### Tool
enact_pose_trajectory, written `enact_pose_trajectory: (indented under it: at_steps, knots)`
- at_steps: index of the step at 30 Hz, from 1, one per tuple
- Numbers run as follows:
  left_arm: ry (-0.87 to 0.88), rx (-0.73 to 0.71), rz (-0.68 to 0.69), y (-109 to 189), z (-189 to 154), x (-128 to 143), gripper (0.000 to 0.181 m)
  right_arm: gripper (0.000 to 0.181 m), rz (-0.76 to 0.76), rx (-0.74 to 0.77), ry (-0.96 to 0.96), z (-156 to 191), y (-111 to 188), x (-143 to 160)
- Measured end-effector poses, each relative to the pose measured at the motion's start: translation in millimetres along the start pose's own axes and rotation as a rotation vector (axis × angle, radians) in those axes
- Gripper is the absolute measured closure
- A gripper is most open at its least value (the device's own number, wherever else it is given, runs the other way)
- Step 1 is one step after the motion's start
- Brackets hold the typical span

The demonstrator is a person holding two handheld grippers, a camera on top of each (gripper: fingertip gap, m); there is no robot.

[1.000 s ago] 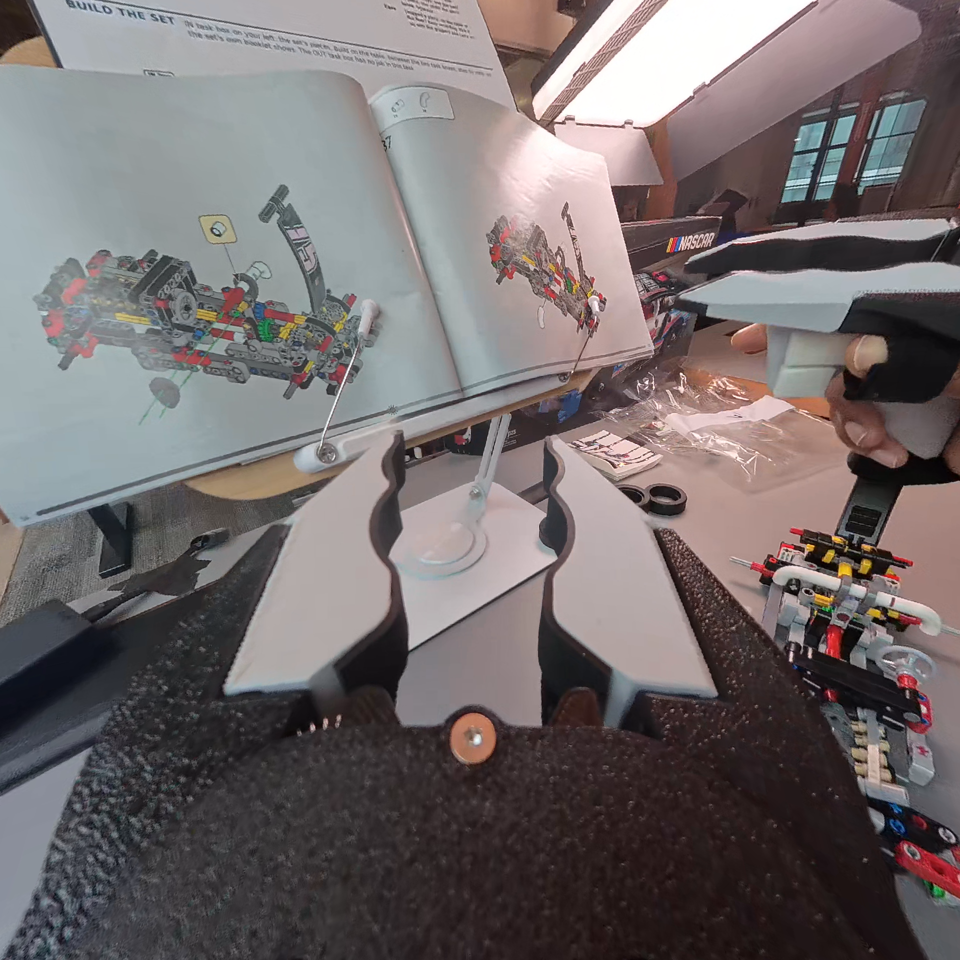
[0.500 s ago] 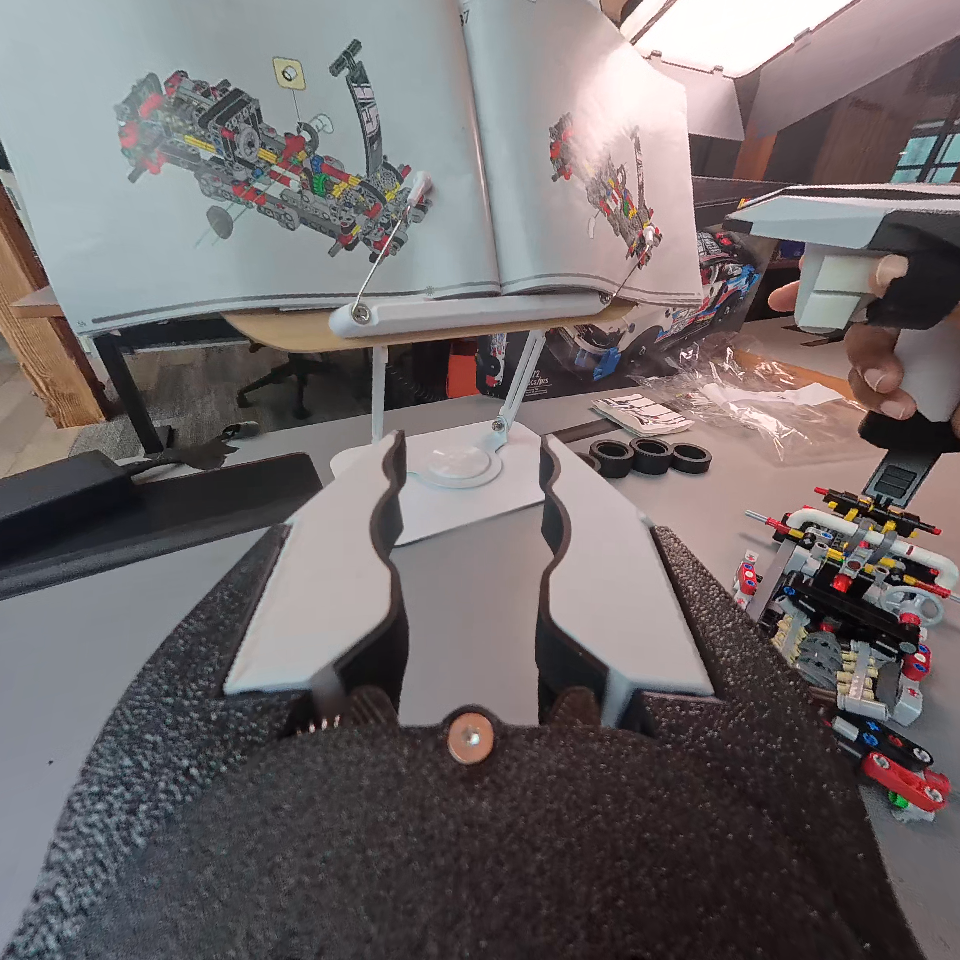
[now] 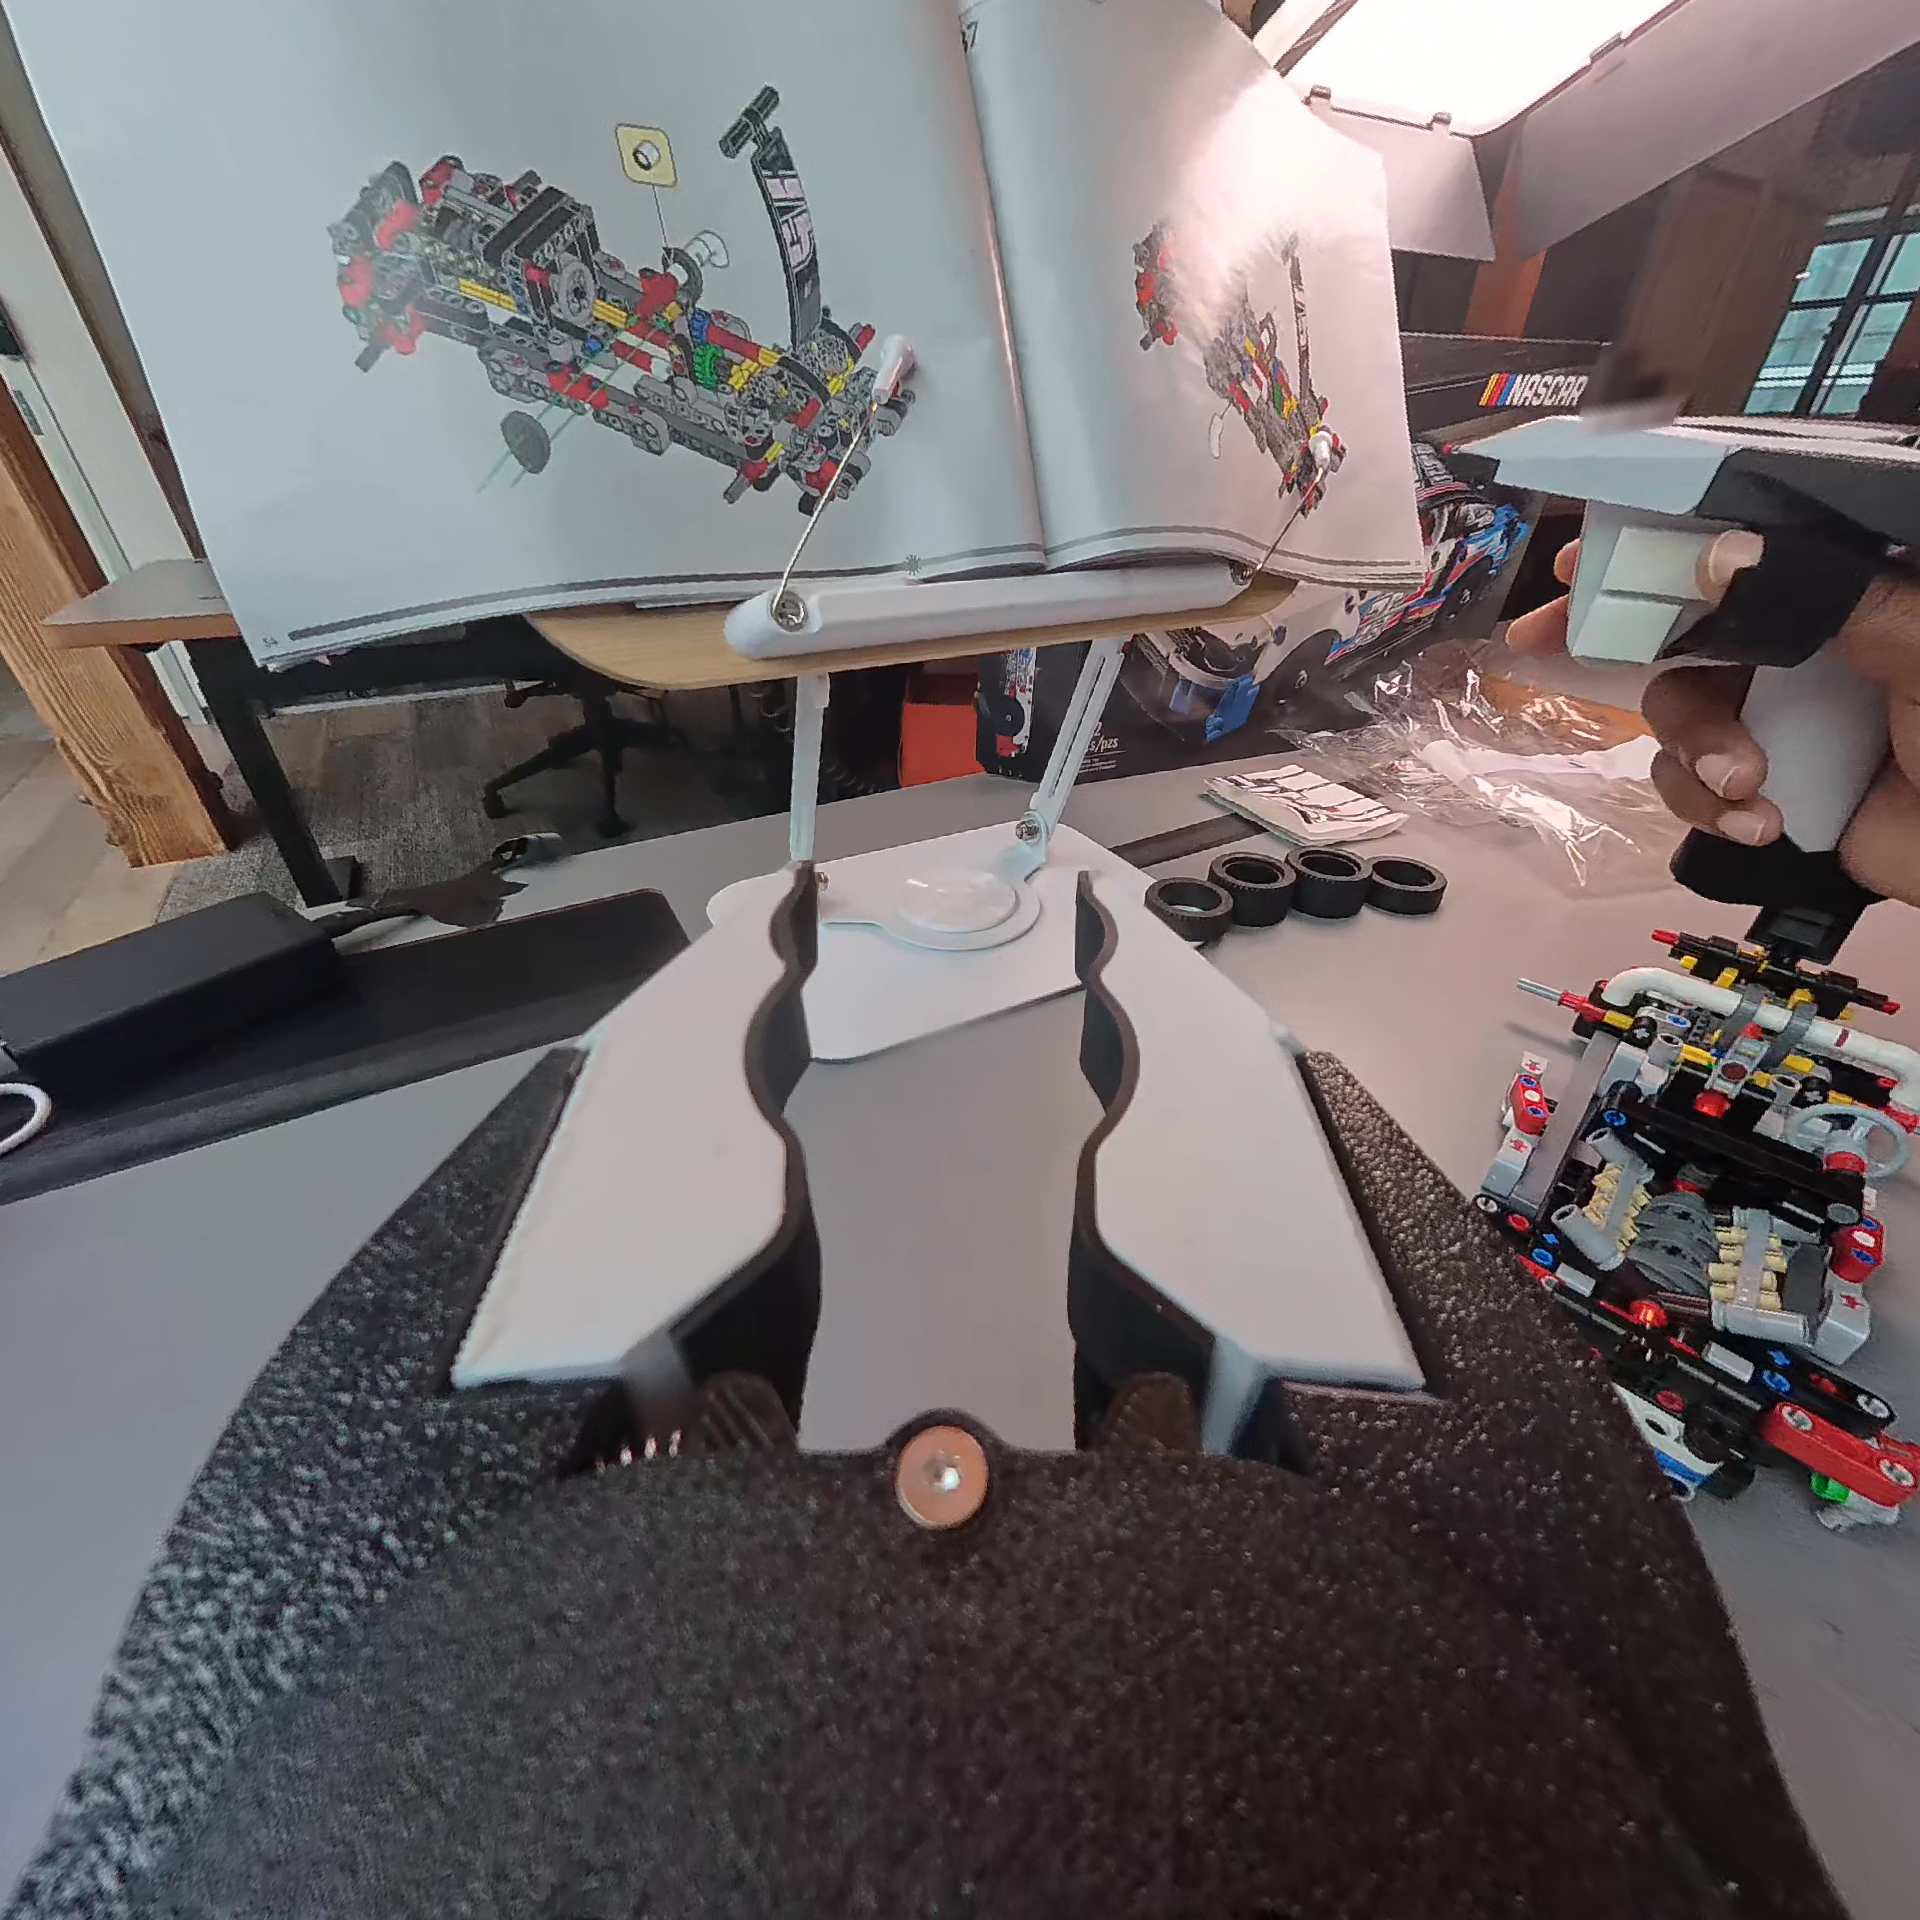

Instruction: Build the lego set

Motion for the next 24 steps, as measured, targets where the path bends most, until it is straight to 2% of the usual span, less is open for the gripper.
enact_pose_trajectory:
  at_steps: [14, 24]
  knots:
    - [0.015, -0.012, 0.022, -4, 3, 9, 0.135, 0.177, 0.029, -0.025, -0.014, 7, -4, 12]
    - [-0.025, -0.037, 0.009, -2, 3, 8, 0.136, 0.176, 0.008, -0.009, -0.015, 5, 0, 7]
Point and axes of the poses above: each gripper's, where its closed fingertips meet, y back along the fingers, x out of its underside, z = x × y across the jaws, the point moved 7 cm from there along y, back along the fingers
